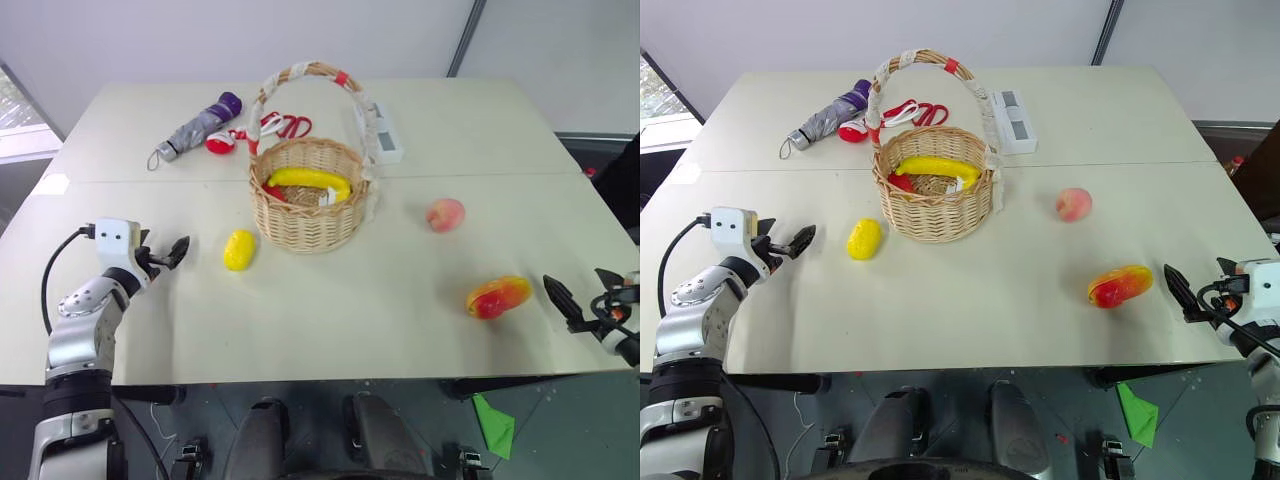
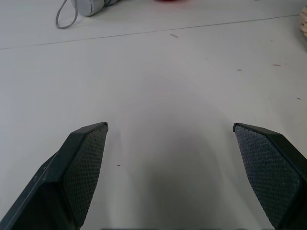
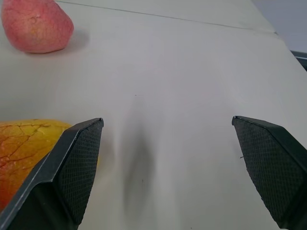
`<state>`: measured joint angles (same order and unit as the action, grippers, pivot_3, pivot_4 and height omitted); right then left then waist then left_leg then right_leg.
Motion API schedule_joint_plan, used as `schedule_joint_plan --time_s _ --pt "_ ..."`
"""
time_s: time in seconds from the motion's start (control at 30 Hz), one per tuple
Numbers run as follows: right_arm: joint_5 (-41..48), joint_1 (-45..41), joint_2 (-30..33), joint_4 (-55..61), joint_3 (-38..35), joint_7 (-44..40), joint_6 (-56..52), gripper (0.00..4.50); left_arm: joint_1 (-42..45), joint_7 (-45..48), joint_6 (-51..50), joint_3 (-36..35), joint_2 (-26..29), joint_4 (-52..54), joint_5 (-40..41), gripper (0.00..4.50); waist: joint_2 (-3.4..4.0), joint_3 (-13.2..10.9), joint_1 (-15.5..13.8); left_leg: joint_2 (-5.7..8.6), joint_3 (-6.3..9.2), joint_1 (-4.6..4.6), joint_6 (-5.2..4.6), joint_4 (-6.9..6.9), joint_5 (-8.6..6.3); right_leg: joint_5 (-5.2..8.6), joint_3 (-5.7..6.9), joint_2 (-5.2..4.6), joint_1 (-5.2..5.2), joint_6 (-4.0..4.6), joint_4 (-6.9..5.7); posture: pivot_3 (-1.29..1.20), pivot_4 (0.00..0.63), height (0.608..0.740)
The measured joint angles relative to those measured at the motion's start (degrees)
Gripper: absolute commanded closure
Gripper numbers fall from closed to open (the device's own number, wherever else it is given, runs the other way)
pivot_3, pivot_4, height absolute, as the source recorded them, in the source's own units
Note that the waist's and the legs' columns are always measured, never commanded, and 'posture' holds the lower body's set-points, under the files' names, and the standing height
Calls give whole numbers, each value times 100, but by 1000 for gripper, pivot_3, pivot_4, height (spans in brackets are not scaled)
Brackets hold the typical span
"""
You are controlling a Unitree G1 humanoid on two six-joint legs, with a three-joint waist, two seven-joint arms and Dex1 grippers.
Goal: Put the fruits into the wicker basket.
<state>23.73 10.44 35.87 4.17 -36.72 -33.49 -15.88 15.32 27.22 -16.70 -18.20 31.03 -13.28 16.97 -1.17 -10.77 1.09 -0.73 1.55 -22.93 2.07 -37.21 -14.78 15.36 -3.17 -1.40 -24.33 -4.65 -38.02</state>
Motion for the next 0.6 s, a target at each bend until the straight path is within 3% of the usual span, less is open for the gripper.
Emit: schedule_joint_plan --time_s 0.33,0.6 --pt "7 -217 -11 75 64 169 1 11 -52 11 -197 -83 -32 166 228 0 0 0 8 -1 0 1 0 0 0 0 0 0 0 0 -2 0 150 740" --pt "890 -729 396 1943 898 -242 -952 11 -53 520 -1549 -364 293 1109 1395 0 -1 0 13 -10 7 1 0 -2 0 0 2 3 1 0 -6 0 150 740"
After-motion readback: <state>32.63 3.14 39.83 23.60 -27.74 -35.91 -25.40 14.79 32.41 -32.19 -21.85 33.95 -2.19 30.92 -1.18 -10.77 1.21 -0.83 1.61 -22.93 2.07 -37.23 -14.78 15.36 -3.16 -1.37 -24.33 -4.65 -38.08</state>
